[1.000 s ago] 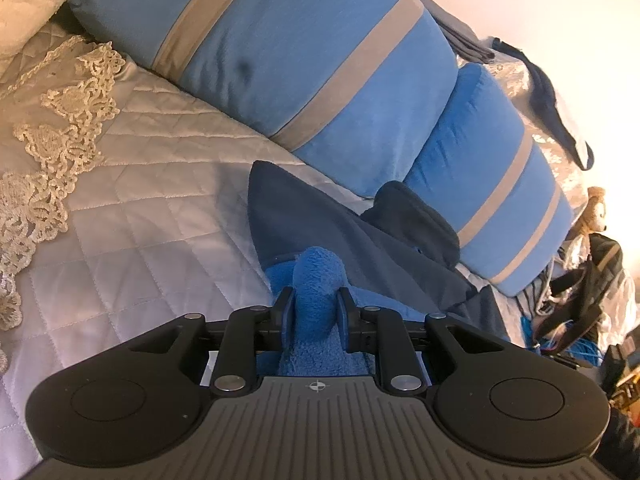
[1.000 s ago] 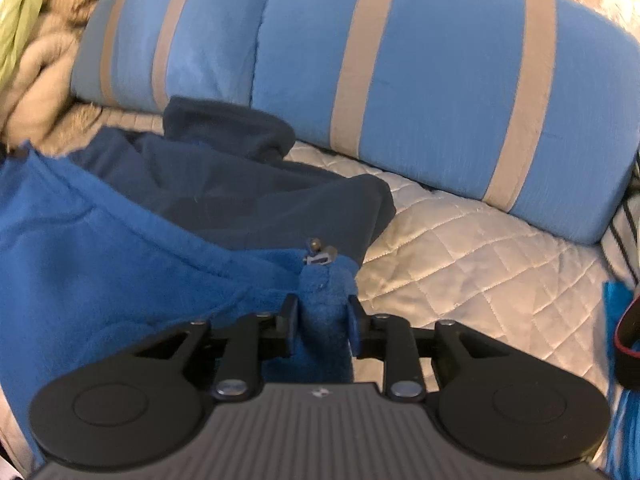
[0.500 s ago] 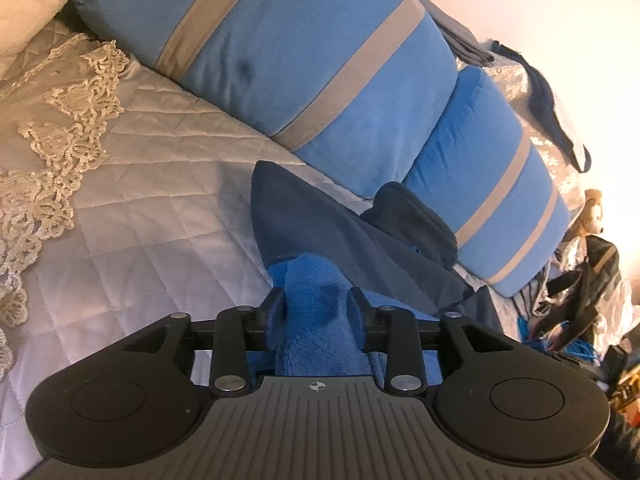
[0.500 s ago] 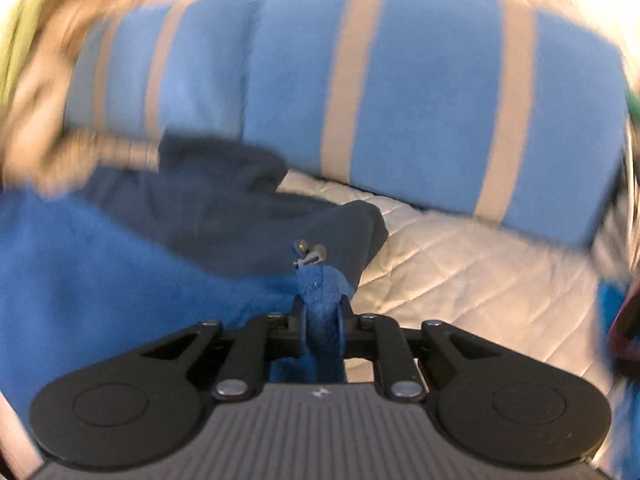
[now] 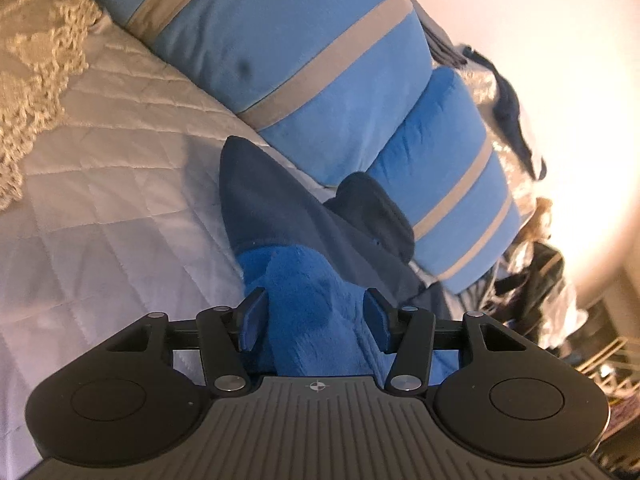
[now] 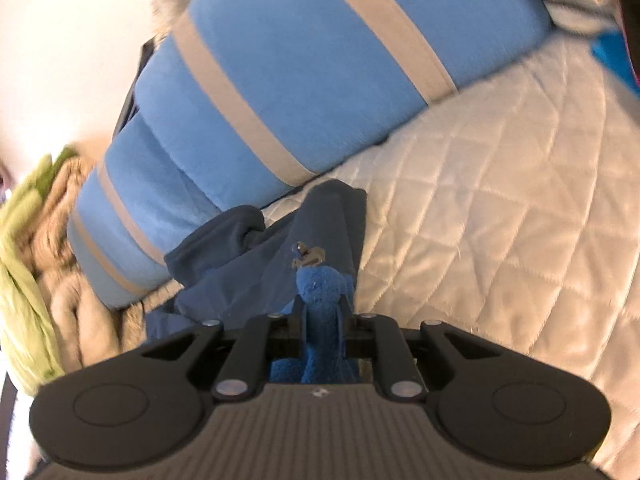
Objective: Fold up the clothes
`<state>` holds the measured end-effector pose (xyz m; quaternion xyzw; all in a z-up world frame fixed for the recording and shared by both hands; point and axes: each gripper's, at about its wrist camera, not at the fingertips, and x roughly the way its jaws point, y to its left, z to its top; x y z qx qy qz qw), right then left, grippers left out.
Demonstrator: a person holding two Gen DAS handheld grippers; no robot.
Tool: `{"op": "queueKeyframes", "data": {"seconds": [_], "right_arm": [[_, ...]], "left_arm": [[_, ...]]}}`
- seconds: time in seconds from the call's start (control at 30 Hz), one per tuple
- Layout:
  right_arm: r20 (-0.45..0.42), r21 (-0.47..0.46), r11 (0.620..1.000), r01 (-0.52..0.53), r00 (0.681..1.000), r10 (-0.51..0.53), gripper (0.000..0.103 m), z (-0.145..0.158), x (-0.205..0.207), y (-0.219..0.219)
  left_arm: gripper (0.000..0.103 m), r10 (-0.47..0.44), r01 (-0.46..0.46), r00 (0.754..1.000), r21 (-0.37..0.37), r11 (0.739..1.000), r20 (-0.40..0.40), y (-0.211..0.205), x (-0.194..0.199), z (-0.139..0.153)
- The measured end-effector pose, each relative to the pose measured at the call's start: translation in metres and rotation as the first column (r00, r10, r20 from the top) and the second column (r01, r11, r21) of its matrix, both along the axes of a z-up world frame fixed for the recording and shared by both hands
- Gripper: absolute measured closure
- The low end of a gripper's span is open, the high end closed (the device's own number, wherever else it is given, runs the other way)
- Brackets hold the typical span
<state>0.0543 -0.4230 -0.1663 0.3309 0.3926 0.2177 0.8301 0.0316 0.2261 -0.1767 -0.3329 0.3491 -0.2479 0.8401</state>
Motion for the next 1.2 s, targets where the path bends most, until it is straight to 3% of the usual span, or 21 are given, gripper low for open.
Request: {"op": "queueKeyframes", "data": {"seconds": [0.03,0.07,0.17,0.4,0.57,0.73,0.9,1.2], "right_arm": [[-0.013,0.023,1.000,0.007,1.000,-0.007,0.089,-0.005,0.001,-0.003],[-0.023,0.044,0.999,0.015,1.000,-0.014,0.089,-0.009,0.002,-0.005],[-0.043,0.089,0.995,0.036,0.999,-0.032,0.089,-0.016,0.003,-0.008],[0.003,0.082,0.996,0.021,1.000,-0.021,0.089,-0.001,-0.001,-0.005],[0.087,0.058,0.998,0.000,0.996,-0.005,0.089,0.031,-0.006,-0.002],[0.173,0.020,1.000,-0.009,0.985,0.006,0.089,0.066,-0.006,0.002],[0.232,-0.093,0.996,0.007,0.973,0.015,0.089,0.091,0.002,0.017],[0.249,-0.308,0.951,0.037,0.968,0.043,0.089,0.100,0.036,0.051]], "left_arm": [[0.055,0.004,-0.005,1.000,-0.029,1.000,-0.003,0.003,0.002,-0.004],[0.065,0.016,-0.017,1.000,-0.053,0.998,-0.007,0.006,0.002,-0.007],[0.081,0.038,-0.040,0.999,-0.106,0.994,-0.019,0.013,0.000,-0.014],[0.085,0.089,-0.087,0.996,-0.067,0.994,0.029,0.010,-0.017,0.008],[0.086,0.109,-0.116,0.988,0.059,0.991,0.110,-0.006,-0.023,0.053],[0.086,0.118,-0.160,0.971,0.197,0.967,0.209,-0.022,-0.022,0.095],[0.086,0.095,-0.188,0.964,0.381,0.905,0.250,-0.046,-0.008,0.115],[0.086,0.079,-0.214,0.963,0.548,0.808,0.259,-0.072,0.031,0.108]]}}
